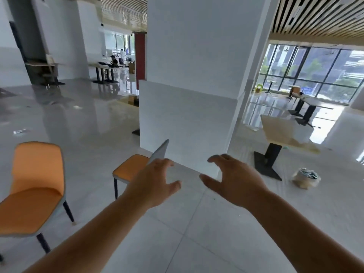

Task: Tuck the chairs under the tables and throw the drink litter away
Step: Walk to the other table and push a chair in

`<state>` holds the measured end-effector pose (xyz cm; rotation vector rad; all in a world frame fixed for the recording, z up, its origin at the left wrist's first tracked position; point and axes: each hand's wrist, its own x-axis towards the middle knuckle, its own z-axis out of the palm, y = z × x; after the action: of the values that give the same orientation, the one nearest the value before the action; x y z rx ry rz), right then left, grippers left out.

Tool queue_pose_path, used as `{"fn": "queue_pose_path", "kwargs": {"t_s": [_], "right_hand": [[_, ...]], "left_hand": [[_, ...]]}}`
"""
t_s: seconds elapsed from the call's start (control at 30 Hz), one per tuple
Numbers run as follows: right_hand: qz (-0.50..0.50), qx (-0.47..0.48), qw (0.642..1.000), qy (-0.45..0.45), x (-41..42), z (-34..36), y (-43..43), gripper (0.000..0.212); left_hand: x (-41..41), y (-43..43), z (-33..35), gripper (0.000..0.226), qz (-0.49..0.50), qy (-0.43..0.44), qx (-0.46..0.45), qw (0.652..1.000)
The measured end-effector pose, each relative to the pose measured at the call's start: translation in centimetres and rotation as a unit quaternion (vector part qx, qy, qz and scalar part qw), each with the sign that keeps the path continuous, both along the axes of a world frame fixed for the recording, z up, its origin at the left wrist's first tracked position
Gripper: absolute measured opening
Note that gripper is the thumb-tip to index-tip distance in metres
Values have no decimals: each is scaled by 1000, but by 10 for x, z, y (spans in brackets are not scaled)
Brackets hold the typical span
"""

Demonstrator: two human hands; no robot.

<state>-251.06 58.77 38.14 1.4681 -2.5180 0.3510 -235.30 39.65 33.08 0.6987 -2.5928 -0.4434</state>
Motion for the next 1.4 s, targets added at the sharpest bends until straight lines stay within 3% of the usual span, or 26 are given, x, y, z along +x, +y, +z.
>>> {"fn": "queue_pose_path", "kwargs": {"t_s": [0.1,0.23,0.6,0.83,1.17,1.3,1.4], "right_hand": [[-1,-39,999,-23,-68,7,-37,67],[31,-16,999,-27,-154,-25,-99,69],[166,66,981,-69,-424,-101,-309,73],[267,134,951,-78,-506,-153,-473,71],[344,289,887,-101,-602,-286,-681,69],[399,312,858,-83,-629,-334,-755,71],[440,351,824,-66,-645,-370,-796,78]], "left_hand": [[-73,-33,15,64,-12,19,-9,1000],[-164,-82,-6,64,-13,-7,-24,1000],[-350,-260,-77,63,163,-94,56,981],[-422,-370,-150,61,255,-101,130,953],[-524,-534,-317,67,338,-129,303,881],[-546,-567,-360,70,374,-190,347,839],[-561,-571,-382,59,405,-205,372,810]]}}
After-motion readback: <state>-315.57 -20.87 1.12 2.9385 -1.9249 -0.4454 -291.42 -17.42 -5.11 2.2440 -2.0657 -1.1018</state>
